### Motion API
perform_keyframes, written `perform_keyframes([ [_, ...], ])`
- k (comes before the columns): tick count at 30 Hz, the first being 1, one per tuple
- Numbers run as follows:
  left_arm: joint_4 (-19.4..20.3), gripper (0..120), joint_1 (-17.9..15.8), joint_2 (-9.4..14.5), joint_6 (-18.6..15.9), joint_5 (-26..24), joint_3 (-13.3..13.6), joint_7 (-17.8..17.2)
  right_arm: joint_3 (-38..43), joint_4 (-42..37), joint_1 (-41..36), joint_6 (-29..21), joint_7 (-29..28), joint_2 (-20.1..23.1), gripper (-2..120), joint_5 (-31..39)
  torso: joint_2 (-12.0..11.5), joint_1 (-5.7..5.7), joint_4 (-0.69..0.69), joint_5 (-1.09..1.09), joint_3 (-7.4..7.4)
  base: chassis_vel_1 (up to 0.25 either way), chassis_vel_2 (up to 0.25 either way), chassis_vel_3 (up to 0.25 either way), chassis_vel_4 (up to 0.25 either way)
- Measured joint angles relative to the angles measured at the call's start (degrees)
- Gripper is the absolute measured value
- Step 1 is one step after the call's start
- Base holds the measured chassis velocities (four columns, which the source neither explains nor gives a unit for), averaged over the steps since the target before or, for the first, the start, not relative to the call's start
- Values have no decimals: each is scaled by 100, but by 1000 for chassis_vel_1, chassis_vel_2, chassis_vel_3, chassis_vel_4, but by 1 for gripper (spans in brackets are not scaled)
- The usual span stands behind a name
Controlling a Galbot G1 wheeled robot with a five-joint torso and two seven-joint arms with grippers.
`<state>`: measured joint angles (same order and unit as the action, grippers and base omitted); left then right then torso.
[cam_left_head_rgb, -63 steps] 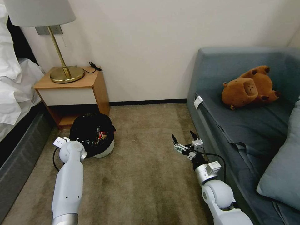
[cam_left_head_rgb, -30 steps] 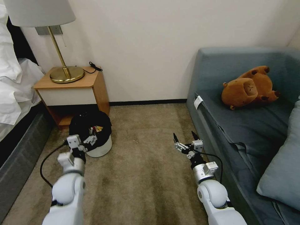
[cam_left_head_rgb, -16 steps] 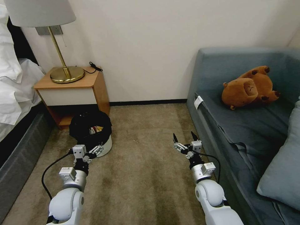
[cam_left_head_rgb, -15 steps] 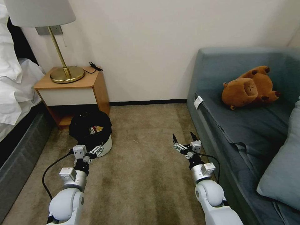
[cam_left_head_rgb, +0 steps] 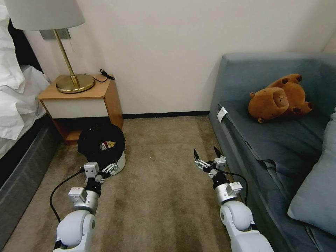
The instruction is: Pick up the trash bin, then pick up the garbage on the floor and place it into the trash bin.
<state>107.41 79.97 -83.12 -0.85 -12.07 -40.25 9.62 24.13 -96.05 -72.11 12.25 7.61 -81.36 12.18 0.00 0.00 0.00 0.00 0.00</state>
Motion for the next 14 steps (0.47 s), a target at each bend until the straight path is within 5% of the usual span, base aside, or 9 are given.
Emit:
perform_keyframes([
  [14,-4,94,-5,0,-13,-8,0,-18,-2,-4,-2,-10,-3,1,100,-1,0,0,0,0,0,0,0,0,0],
])
